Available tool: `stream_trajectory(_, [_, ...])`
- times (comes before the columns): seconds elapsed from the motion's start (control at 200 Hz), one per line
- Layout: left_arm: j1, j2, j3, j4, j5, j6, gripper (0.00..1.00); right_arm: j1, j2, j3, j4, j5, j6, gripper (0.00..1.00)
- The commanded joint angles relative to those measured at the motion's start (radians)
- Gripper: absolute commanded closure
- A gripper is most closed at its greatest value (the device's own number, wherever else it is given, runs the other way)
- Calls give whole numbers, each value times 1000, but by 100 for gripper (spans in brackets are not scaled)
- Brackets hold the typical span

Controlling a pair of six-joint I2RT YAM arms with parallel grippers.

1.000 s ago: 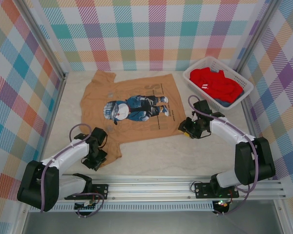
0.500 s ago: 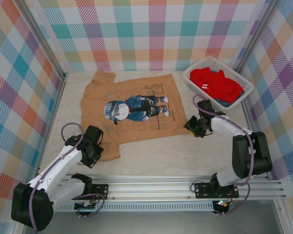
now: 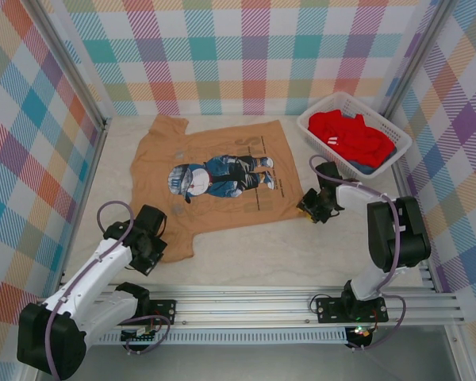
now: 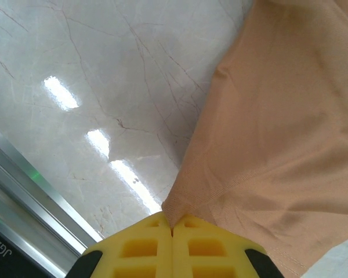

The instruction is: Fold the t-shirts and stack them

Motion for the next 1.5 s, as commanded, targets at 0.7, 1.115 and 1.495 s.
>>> stream_trajectory(0.7, [-2, 15, 59, -20, -13, 14, 100, 3, 44, 18, 24, 3, 93, 89])
stream_trajectory(1.115, [-40, -100, 133, -328, 52, -53, 100, 11, -180, -18, -190, 57, -37, 100])
stream_trajectory(1.495, [-115, -208, 151, -396, 42, -99, 100, 23, -467, -193, -368, 4, -53, 100])
